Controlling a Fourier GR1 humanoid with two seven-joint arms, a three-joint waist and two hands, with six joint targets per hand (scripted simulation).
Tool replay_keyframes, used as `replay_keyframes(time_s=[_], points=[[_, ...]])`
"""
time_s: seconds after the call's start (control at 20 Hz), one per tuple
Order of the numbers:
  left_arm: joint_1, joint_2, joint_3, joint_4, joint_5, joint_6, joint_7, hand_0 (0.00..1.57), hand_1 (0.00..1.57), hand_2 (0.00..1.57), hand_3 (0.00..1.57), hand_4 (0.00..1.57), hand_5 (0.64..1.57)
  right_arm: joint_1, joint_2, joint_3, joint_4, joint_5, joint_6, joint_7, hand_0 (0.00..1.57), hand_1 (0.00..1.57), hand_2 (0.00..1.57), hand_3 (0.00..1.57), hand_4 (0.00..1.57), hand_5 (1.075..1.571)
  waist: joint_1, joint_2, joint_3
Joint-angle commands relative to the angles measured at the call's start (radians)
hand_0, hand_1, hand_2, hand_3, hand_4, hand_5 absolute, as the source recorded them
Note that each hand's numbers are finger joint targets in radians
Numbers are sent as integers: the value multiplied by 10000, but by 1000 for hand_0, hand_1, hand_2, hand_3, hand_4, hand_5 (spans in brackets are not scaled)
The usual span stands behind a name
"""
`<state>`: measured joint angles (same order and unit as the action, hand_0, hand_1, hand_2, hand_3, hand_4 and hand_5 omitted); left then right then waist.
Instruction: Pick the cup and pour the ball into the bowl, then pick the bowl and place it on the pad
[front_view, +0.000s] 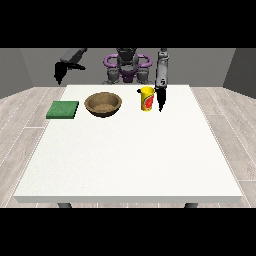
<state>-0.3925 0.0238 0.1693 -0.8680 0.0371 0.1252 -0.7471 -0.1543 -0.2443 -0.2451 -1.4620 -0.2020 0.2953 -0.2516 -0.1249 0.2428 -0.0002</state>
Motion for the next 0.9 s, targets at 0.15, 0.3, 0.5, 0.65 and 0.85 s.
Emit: replay_keyframes(time_s=[0.15,0.3,0.5,0.65,0.85], points=[[-863,116,499,2088,128,196,-1274,0,0,0,0,0,1523,-121,-207,-103,287,-163,421,-127,0,0,0,0,0,1571,-207,179,-3],[-1619,430,705,2700,277,99,-1085,0,0,0,0,0,1527,-120,238,222,120,293,-97,-297,0,0,0,0,0,1571,-275,199,-3],[-523,29,-77,2605,-1259,2502,-2308,1245,1245,1571,1571,1329,1287,64,-214,110,118,154,472,-373,0,0,0,0,0,1570,-731,181,6],[-560,-213,-282,2738,-1029,3662,-2261,1317,1317,1571,1571,1455,1245,-797,-707,-244,12,-355,527,474,0,0,0,0,0,1570,-1131,469,-6],[-479,-210,-366,2561,-1440,3729,-2015,1327,1327,1571,1571,1500,1241,-565,-842,-643,511,-571,657,259,0,0,0,0,0,1570,-748,104,1]])
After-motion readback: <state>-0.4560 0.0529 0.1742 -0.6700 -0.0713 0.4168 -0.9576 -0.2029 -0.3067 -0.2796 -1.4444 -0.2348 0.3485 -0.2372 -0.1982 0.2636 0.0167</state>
